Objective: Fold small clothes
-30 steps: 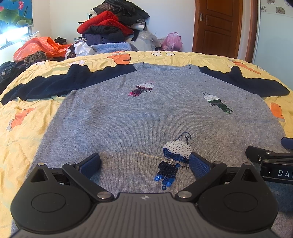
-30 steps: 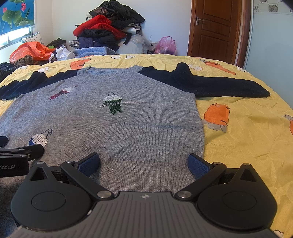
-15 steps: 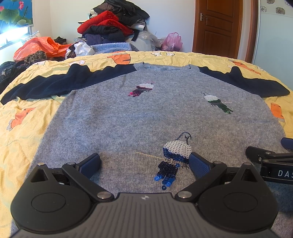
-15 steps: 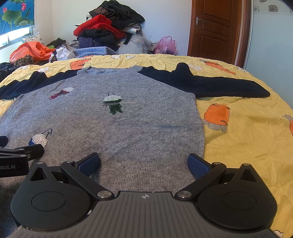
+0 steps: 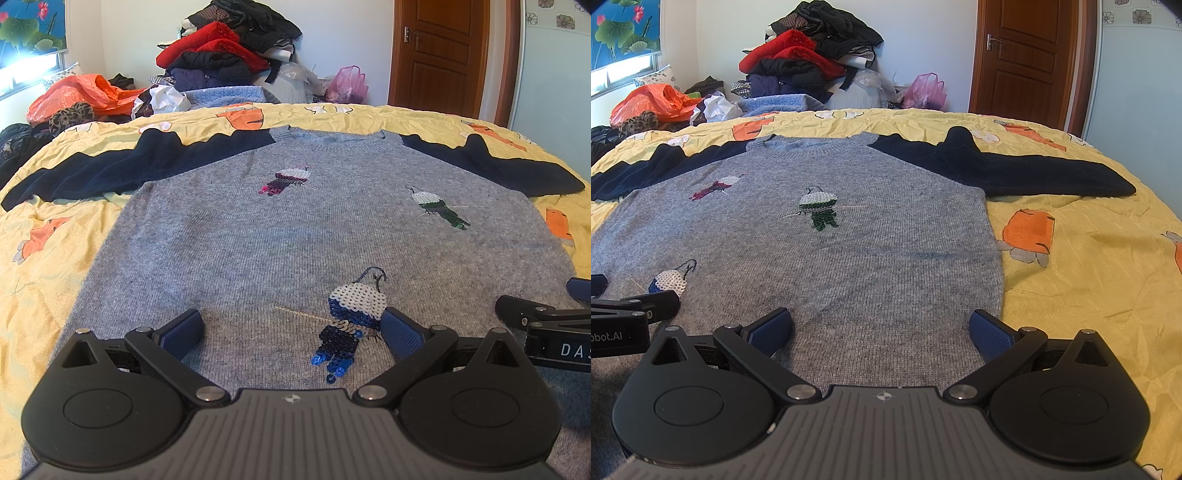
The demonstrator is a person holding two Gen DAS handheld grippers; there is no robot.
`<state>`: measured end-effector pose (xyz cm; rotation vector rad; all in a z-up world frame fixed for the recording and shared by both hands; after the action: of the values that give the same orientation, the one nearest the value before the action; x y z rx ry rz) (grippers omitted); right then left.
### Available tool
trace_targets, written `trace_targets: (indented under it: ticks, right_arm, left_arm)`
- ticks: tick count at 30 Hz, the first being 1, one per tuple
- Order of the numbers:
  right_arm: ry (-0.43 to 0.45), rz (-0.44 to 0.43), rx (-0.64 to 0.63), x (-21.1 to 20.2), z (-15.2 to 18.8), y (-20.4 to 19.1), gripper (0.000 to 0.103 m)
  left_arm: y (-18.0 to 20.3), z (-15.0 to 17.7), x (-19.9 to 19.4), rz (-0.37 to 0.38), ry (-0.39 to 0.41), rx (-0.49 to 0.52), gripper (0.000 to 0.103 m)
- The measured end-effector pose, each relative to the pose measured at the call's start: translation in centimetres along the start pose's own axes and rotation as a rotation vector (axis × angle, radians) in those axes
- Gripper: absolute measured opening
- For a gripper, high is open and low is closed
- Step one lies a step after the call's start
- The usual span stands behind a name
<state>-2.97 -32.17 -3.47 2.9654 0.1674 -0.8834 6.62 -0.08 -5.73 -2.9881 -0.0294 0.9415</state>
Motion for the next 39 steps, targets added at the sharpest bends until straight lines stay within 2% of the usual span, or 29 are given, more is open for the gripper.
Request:
trace_targets:
  ticks: [32,36,39]
  right_arm:
    - [0.000,0.000,0.000,0.2,0.2,0.0,0.103]
    - [-0.024,-0.063,0.025,0.2,-0.1,0.5,0.103]
    - [-0.020,-0.158,0.135,-0.1,-1.8,2.4,0.103]
  left_arm:
    - [0.0,0.0,0.0,0.000,0.000,-0.001,0.103]
    - [0.0,0.0,0.0,0.000,0.000,-0.001,0.103]
    - [0.0,0.0,0.0,0.000,0.001,-0.002,0.103]
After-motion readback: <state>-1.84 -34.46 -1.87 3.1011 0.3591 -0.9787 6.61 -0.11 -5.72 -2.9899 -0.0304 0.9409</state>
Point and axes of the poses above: each gripper's, at about its wrist camera, not at the fingertips, and x roughly the way its jaws point, y to its right, z to its underside, the point moved 9 cm from there along x, roughly the way its jaws point, and after that the axes turned 6 degrees about y, right-handed, at the moved point
